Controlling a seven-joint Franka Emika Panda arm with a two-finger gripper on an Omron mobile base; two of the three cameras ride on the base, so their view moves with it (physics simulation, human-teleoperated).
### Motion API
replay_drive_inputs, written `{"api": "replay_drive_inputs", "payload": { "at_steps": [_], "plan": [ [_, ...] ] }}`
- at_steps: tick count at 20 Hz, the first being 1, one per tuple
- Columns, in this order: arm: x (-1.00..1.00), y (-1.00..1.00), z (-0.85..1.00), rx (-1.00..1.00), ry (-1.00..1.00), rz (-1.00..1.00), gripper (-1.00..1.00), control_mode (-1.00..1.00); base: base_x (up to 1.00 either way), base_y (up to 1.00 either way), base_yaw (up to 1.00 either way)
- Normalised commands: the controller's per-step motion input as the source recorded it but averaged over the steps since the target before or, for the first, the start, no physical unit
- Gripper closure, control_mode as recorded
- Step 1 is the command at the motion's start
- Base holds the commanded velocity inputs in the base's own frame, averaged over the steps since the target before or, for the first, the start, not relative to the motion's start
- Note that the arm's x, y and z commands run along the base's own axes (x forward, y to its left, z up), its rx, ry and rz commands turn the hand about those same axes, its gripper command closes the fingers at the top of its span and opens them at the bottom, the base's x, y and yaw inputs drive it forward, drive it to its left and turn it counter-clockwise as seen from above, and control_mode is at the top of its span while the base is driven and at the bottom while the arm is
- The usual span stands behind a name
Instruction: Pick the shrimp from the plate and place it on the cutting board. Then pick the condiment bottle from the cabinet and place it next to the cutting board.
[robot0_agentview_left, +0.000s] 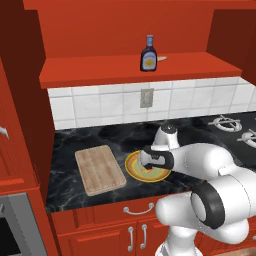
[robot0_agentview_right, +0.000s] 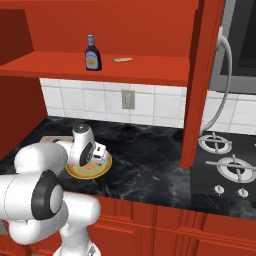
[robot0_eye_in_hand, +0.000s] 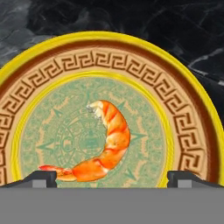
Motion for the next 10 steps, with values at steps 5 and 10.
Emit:
{"api": "replay_drive_inputs", "payload": {
  "at_steps": [5,10],
  "plan": [
    [0.11,0.00,-0.06,0.00,0.00,-0.02,-1.00,-1.00,0.00,0.00,0.00],
    [0.10,0.00,-0.06,0.00,0.00,-0.02,-1.00,-1.00,0.00,0.00,0.00]
  ]
}}
